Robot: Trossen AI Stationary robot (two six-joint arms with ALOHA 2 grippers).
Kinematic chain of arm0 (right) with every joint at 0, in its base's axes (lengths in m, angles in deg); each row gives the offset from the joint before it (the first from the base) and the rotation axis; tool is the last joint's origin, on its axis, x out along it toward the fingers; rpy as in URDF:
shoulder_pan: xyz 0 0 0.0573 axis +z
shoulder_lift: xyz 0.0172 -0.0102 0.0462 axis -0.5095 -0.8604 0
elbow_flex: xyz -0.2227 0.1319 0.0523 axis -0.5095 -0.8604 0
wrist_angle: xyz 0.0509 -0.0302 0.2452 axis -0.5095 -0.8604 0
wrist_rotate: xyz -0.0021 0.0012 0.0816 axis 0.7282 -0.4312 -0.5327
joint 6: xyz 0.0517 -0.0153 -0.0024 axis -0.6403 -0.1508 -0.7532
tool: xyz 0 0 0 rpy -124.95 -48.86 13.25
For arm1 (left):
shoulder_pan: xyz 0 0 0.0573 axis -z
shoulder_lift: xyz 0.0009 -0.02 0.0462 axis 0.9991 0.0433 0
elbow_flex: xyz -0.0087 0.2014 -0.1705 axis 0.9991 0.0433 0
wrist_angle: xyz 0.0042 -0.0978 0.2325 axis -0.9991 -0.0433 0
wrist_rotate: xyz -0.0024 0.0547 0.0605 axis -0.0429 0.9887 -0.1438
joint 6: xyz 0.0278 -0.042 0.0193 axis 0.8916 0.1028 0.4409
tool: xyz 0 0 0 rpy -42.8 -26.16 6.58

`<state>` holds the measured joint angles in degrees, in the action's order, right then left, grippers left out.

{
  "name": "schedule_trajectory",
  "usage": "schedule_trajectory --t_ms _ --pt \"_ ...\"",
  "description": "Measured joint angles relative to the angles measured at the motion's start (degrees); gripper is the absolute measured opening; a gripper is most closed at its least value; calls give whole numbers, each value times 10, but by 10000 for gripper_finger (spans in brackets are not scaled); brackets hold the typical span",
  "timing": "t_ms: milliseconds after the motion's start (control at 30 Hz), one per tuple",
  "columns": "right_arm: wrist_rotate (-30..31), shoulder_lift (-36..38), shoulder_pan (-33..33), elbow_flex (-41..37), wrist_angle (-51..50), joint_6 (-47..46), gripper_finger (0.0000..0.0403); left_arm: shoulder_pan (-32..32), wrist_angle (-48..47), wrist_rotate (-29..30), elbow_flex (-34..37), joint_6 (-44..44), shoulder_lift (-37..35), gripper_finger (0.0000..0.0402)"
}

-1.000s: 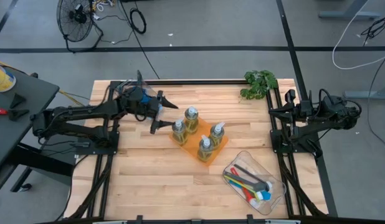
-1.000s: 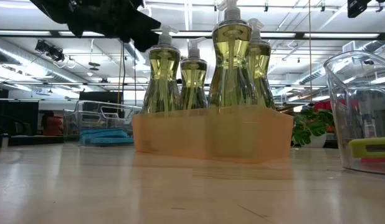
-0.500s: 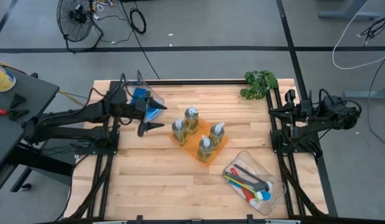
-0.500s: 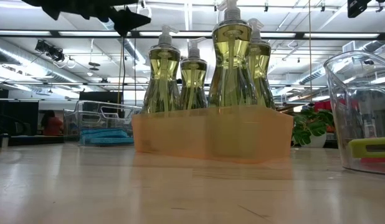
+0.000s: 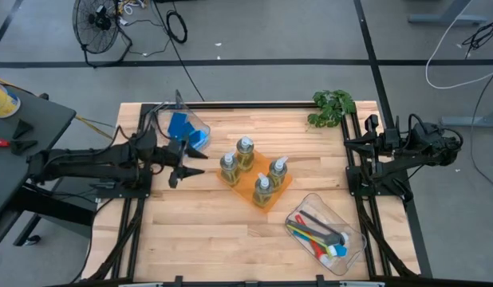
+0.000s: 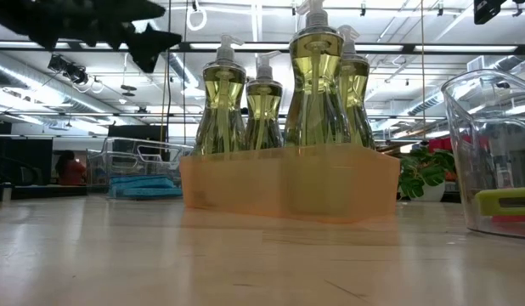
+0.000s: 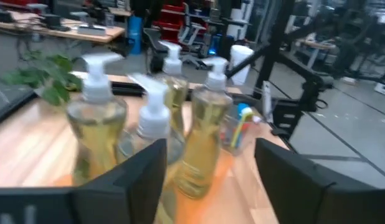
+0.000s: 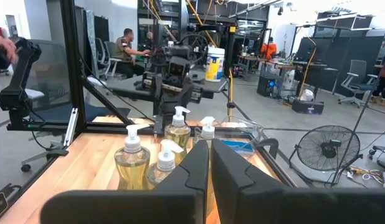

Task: Pick & Place Kitchen Sink Supplies
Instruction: Return to Home Position

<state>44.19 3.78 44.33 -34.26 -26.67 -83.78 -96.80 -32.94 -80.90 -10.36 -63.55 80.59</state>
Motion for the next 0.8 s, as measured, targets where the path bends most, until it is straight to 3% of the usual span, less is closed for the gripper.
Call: schedule_trajectory --t_ms 433,700,800 --pt "0 0 0 0 0 0 21 55 56 -2 119 8 -89 91" --pt "0 0 0 0 0 0 21 94 99 8 189 23 -146 11" --pt "0 0 0 0 0 0 21 100 102 9 207 24 -161 6"
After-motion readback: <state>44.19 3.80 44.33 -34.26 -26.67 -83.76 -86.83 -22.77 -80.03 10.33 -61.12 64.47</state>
